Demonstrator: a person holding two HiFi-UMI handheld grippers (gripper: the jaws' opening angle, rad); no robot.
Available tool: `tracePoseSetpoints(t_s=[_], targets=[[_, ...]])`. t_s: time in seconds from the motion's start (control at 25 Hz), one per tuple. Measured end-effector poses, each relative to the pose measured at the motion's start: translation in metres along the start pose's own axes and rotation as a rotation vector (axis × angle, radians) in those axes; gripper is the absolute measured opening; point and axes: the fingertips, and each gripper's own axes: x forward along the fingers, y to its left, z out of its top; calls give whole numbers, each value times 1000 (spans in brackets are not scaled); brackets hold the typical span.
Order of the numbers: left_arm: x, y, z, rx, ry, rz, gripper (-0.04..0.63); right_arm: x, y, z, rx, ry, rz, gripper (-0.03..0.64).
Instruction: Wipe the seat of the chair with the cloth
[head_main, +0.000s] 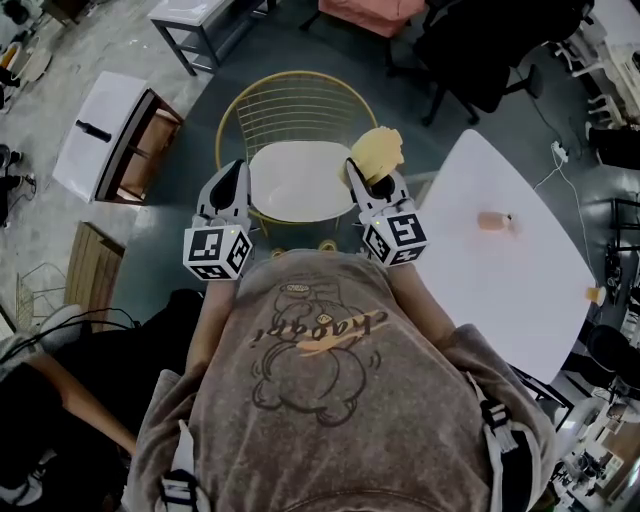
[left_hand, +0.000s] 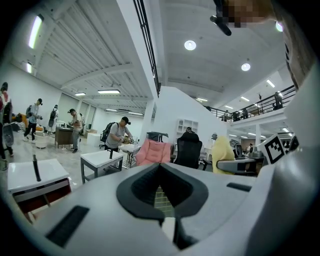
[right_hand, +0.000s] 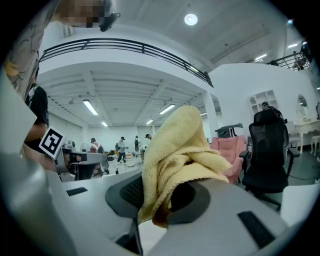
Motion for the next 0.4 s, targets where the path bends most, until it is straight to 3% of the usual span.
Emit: tracePoseSetpoints(t_s=[0.4], targets=[[-1,-8,-2,-8,-3,10,6,-9,-5,-1,-1,-1,14,109]])
